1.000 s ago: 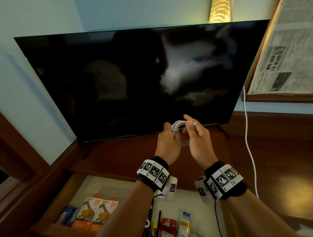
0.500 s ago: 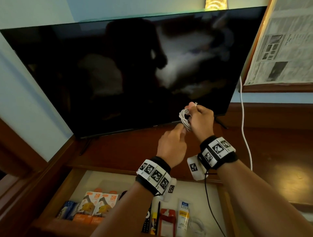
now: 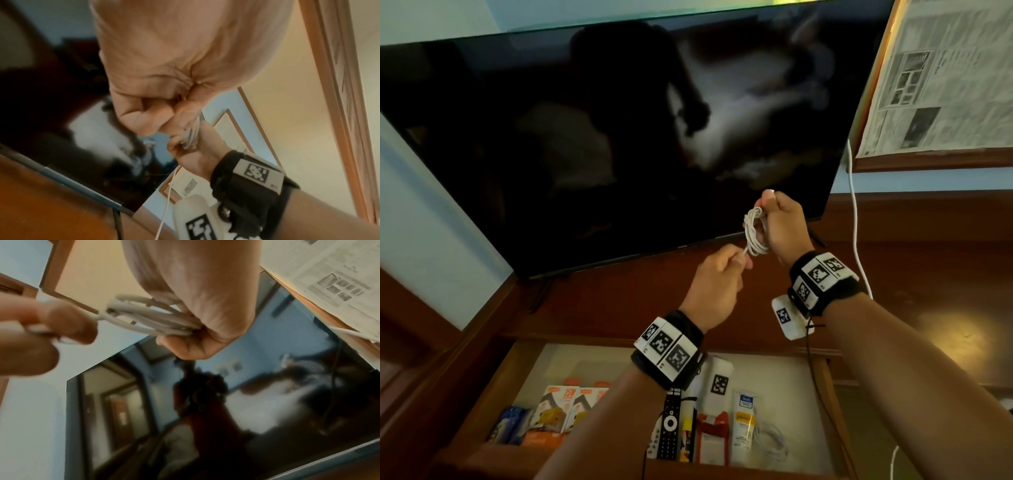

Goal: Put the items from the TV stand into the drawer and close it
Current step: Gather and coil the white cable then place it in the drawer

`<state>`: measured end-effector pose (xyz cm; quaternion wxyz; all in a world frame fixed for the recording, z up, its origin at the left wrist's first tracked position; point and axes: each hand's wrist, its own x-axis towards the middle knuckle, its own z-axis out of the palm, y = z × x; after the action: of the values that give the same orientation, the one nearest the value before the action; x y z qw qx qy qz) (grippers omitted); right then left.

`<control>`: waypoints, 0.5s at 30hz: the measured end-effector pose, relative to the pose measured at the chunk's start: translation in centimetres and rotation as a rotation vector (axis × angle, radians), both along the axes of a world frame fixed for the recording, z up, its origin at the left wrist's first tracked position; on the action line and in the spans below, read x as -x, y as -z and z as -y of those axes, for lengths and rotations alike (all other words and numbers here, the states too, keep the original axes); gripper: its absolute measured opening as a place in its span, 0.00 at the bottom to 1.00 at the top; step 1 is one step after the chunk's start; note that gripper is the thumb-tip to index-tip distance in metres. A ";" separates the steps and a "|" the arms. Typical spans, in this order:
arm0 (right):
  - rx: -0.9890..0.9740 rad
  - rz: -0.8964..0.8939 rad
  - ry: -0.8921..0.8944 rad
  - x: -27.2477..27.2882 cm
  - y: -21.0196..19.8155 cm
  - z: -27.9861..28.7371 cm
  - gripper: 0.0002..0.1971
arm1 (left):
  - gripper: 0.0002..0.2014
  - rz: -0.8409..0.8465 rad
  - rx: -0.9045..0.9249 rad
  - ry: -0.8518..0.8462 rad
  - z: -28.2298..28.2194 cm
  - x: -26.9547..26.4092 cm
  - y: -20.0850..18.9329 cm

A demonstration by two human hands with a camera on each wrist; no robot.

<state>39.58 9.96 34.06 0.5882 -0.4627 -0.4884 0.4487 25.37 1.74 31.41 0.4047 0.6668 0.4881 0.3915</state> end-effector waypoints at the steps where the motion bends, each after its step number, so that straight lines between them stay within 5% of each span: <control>1: -0.027 0.008 0.002 -0.3 0.0 0.1 0.17 | 0.14 0.014 0.013 0.025 0.4 -0.1 0.1; 4: -0.042 -0.027 -0.048 -1.0 0.5 0.2 0.17 | 0.14 0.079 0.055 0.136 1.0 -0.1 -0.3; 7: 0.010 0.000 -0.212 -2.5 1.2 0.6 0.18 | 0.13 -0.164 0.016 0.197 -0.4 2.7 0.3; 12: 0.134 0.497 -0.579 -5.1 4.5 2.9 0.13 | 0.12 -0.725 -0.076 0.070 -2.8 7.1 2.3; 15: 0.225 0.796 -0.785 -5.0 6.2 5.6 0.08 | 0.12 -0.921 -0.104 0.071 -2.9 6.7 4.7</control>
<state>44.56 4.34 27.89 0.0954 -0.4397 -0.7569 0.4740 18.63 4.62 26.66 0.1249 0.8071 0.5735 0.0646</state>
